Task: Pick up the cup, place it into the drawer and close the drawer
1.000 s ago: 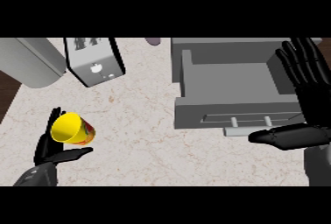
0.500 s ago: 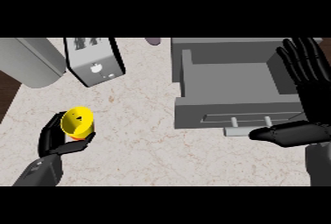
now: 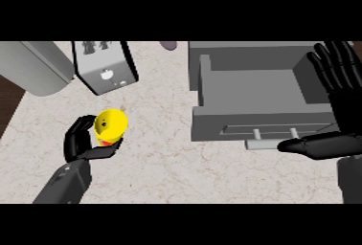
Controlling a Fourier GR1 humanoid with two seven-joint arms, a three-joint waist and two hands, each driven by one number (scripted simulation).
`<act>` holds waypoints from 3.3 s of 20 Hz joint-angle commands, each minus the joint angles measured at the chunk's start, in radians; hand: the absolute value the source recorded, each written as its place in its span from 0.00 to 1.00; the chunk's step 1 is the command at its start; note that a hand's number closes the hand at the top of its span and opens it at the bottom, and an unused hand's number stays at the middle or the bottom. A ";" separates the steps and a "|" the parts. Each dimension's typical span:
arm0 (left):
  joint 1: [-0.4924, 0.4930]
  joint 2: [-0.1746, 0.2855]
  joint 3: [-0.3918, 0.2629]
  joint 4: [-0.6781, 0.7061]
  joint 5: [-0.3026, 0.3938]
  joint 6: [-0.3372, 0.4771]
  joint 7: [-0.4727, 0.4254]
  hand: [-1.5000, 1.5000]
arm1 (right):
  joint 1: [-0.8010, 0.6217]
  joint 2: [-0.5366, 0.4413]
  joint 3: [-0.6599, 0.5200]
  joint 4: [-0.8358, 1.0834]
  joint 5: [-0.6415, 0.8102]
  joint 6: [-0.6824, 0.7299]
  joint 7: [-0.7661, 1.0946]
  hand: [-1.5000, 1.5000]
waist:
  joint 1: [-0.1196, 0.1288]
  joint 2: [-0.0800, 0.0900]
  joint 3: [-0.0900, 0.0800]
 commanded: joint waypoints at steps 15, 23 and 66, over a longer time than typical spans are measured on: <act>-0.322 -0.117 -0.181 -0.367 -0.014 -0.085 0.357 1.00 | 0.093 -0.015 -0.027 -0.051 0.001 0.015 -0.009 0.00 | 0.028 -0.017 0.005; -0.521 -0.173 -0.360 -0.495 0.065 0.191 0.647 1.00 | 0.002 0.005 -0.009 -0.001 0.024 -0.022 0.005 0.00 | 0.012 -0.013 0.004; -0.764 -0.174 -0.663 -0.118 0.517 0.327 0.664 0.00 | -0.116 -0.038 0.280 0.069 -0.170 0.385 0.059 1.00 | -0.154 0.033 0.002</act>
